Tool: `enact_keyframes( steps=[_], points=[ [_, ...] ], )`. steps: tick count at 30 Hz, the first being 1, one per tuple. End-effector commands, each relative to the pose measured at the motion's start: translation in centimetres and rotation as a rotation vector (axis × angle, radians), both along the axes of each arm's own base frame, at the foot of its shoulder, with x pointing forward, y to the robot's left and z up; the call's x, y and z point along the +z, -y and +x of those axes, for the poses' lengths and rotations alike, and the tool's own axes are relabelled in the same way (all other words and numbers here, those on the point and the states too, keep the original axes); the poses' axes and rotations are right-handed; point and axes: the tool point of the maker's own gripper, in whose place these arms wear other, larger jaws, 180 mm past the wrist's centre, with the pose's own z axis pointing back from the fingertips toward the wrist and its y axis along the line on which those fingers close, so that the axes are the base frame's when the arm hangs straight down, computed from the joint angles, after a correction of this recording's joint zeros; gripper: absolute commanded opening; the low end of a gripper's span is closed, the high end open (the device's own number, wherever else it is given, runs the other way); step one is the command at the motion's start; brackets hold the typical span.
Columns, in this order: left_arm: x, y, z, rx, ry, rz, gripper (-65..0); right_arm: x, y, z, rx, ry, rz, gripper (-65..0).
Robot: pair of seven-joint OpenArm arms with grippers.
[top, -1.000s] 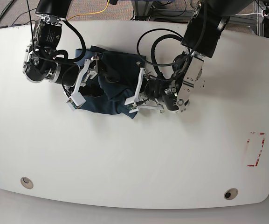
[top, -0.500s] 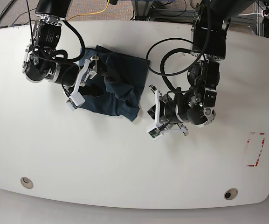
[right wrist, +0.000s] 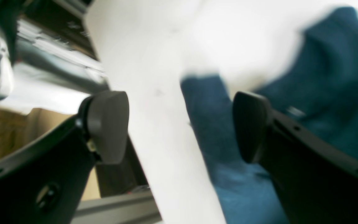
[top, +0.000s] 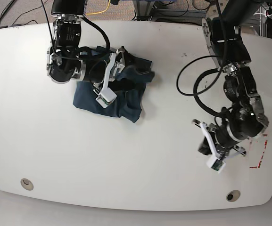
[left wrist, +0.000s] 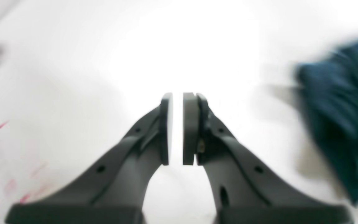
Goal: Layout the t-shirt on the table in an organized manner, then fold the t-shirt properly
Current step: 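Release the bundle and regrasp its edges with both grippers, then pull the bundle's edges with both grippers to square the folded shirt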
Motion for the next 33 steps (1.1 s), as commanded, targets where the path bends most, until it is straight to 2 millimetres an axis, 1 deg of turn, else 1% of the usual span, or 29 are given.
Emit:
enact_keyframes(
  steps=[1, 4, 6, 8, 10, 11, 12, 14, 15, 16, 17, 22, 25, 26, 29, 31, 33],
  points=[
    [2.6, -0.7, 1.0, 0.006, 0.078, -0.006, -60.7, 1.5, -1.1, 0.3, 0.014, 0.039, 0.049, -14.7],
    [2.9, -2.0, 1.1, 0.02, 0.082, 0.02, -60.7, 1.6, -1.6, 0.2, 0.029, 0.043, 0.055, -14.7],
    [2.7, -2.1, 0.9, 0.015, 0.076, 0.035, -60.7, 1.8, -1.5, 0.4, 0.028, 0.05, 0.051, -14.7],
    [2.6, -1.6, 0.8, -0.005, 0.073, 0.045, -60.7, 1.5, -0.3, 0.6, 0.016, 0.057, 0.02, -14.7],
    [2.2, -0.3, 0.6, -0.048, 0.062, 0.038, -60.7, 1.8, 1.8, 1.9, -0.027, 0.084, -0.017, -14.7],
    [1.7, 0.2, 0.3, -0.066, 0.051, 0.035, -60.7, 1.9, 2.5, 2.3, -0.041, 0.093, -0.029, -14.7],
    [0.8, 1.6, -0.3, -0.108, 0.028, 0.028, -60.7, 1.9, 4.0, 3.1, -0.07, 0.106, -0.057, -14.7],
    [0.0, 3.2, -1.1, -0.16, 0.008, 0.019, -60.7, 2.1, 6.2, 4.0, -0.112, 0.123, -0.094, -14.7],
    [-0.5, 4.6, -1.6, -0.203, -0.006, 0.012, -60.7, 2.3, 7.8, 4.6, -0.141, 0.138, -0.125, -14.7],
    [-0.8, 5.5, -2.0, -0.231, -0.014, 0.007, -60.7, 2.6, 8.9, 5.0, -0.16, 0.15, -0.143, -14.9],
    [-1.3, 7.2, -2.6, -0.276, -0.029, -0.009, -60.7, 2.9, 10.3, 5.4, -0.183, 0.164, -0.171, -14.9],
    [-2.9, 12.4, -5.4, -0.409, -0.081, -0.07, -60.7, 4.0, 15.2, 6.9, -0.266, 0.22, -0.279, -14.9],
    [-3.7, 14.8, -7.0, -0.451, -0.111, -0.112, -60.7, 4.0, 16.5, 7.6, -0.286, 0.238, -0.335, -15.5],
    [-3.8, 15.1, -7.2, -0.455, -0.116, -0.121, -60.7, 3.9, 16.5, 7.7, -0.288, 0.237, -0.341, -16.2],
    [-4.2, 16.6, -8.1, -0.468, -0.134, -0.161, -60.7, 3.0, 16.3, 8.0, -0.285, 0.23, -0.366, -23.3],
    [-4.3, 17.4, -8.7, -0.474, -0.146, -0.188, -60.7, 2.4, 15.7, 8.1, -0.267, 0.231, -0.386, -29.8],
    [-4.3, 18.5, -9.2, -0.481, -0.156, -0.22, -60.7, 1.9, 14.5, 8.3, -0.243, 0.246, -0.395, -36.5]
  ],
)
